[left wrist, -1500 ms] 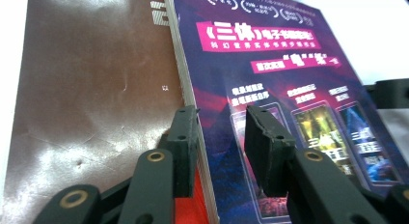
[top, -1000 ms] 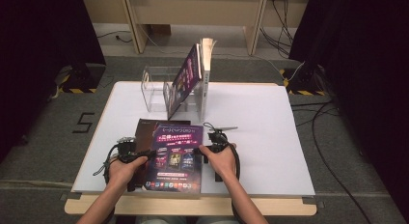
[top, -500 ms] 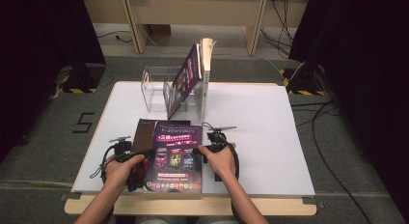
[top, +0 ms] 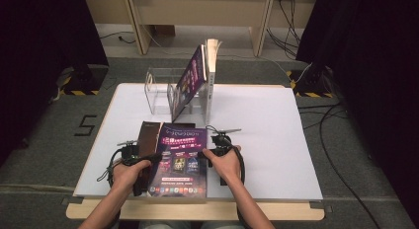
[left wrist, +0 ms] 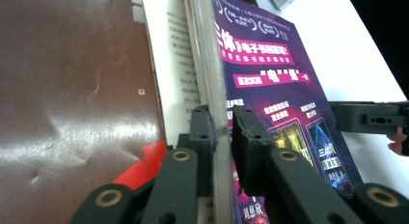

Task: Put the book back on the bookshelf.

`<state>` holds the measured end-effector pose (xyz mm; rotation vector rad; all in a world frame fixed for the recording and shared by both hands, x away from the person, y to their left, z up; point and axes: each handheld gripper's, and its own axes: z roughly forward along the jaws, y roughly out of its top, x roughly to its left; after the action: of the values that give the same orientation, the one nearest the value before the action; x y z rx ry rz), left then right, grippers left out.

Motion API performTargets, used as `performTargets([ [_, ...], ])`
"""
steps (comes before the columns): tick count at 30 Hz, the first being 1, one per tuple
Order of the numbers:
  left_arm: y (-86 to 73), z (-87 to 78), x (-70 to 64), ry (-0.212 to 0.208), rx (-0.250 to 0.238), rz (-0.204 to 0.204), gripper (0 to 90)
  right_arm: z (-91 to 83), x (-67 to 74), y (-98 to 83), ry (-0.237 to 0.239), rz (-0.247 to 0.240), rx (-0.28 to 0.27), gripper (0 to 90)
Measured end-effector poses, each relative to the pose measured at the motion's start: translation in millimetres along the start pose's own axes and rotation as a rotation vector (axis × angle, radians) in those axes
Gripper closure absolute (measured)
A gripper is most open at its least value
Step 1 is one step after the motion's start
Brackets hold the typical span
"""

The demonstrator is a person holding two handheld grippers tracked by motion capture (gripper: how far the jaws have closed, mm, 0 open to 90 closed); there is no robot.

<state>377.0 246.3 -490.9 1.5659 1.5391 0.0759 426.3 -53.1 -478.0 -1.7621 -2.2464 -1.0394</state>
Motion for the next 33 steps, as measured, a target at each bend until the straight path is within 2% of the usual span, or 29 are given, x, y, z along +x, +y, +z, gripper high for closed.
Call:
performTargets([
  [2, -0.8, -0.6, 0.4, -0.009, -0.011, 0.002, 81.5, 0.1, 0.0, 0.2, -0.003, -0.010, 0.001, 53.6],
  [4, -2.1, -2.2, 0.3, -0.024, -0.029, 0.023, 82.7, -0.1, 1.7, 0.2, -0.012, -0.016, 0.007, 53.7],
  [11, -9.9, -7.3, 6.3, -0.114, -0.113, 0.036, 83.5, 1.0, 4.0, 0.8, -0.025, -0.060, -0.003, 51.2],
  [16, -13.5, -11.8, 9.1, -0.198, -0.175, 0.054, 83.6, 2.4, 3.2, 3.1, -0.012, -0.051, -0.008, 48.8],
  [33, -15.0, -16.5, 8.8, -0.276, -0.211, 0.072, 83.6, 5.6, -2.1, 8.8, 0.036, -0.031, -0.020, 45.1],
])
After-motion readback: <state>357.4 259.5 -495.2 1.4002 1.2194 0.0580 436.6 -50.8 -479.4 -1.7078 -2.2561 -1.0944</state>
